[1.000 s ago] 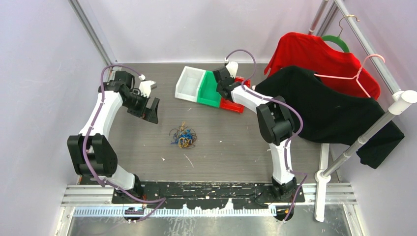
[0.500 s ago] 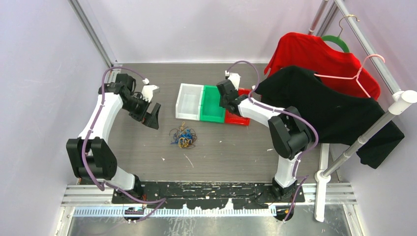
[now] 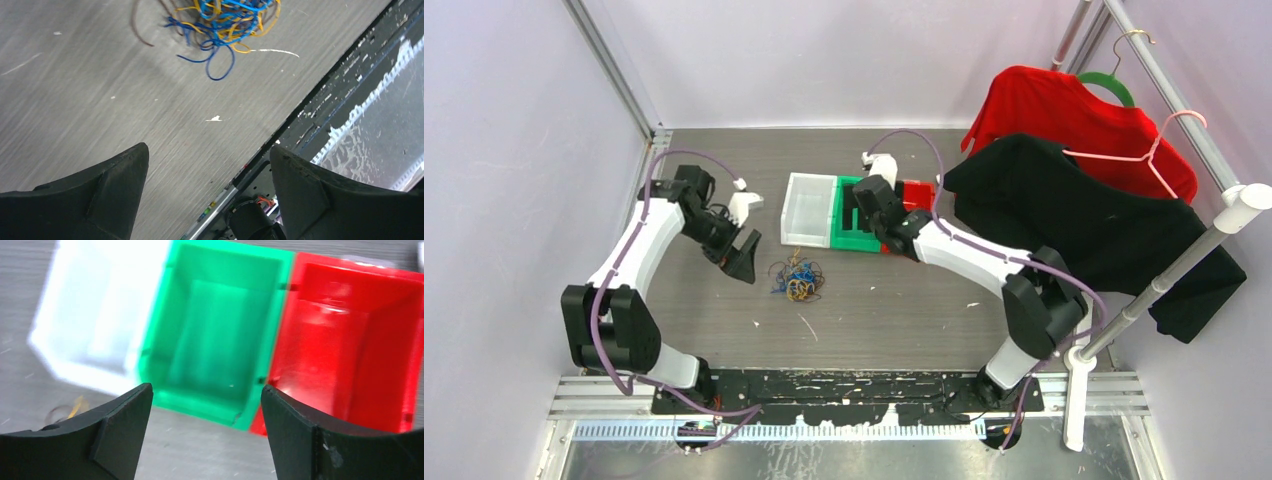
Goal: Untangle the cables
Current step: Move the bin to the center of the board.
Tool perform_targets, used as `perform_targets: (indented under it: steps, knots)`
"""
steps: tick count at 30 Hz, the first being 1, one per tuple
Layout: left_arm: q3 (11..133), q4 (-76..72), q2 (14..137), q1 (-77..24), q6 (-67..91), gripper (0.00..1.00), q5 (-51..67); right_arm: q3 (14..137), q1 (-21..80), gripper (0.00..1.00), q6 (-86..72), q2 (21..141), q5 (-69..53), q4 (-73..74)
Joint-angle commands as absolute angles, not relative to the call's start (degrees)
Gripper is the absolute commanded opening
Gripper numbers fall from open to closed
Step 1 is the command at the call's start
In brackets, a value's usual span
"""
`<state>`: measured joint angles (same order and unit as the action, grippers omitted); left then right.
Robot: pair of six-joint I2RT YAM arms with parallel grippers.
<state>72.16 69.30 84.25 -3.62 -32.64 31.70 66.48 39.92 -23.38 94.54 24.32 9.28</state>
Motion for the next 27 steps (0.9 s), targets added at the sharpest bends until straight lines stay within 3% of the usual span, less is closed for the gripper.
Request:
perform_targets:
  steps: [1,4,7,11,16,22,27]
  knots:
    - [66.9,64.9,81.2,-8.9,-33.7,0.89,33.6,63.6,44.7,0.84,-26.2,87.6,22.4,7.9]
    - [63.2,59.8,80.7,-14.7,-32.7,0.88,29.0,59.6,44.9,0.81,-29.4,83.3,21.4,7.9]
    - [62.1,57.0,82.2,-19.0,-33.1,0.80,24.9,56.2,45.0,0.81,-30.1,78.9,22.6,9.2]
    - [63.5,55.3,86.5,-21.6,-33.4,0.68,22.2,53.4,45.0,1.00,-31.3,74.1,25.1,12.9]
    - [64.1,52.1,91.0,-23.2,-32.8,0.55,21.2,51.6,44.4,1.00,-40.1,69.3,35.3,18.5]
    - [61.0,46.8,90.5,-24.1,-32.6,0.50,20.6,49.2,42.7,1.00,-35.6,67.8,23.1,14.5]
    - [58.9,42.9,88.7,-24.3,-32.2,0.40,21.8,50.0,42.7,0.90,-35.2,68.9,19.8,13.6]
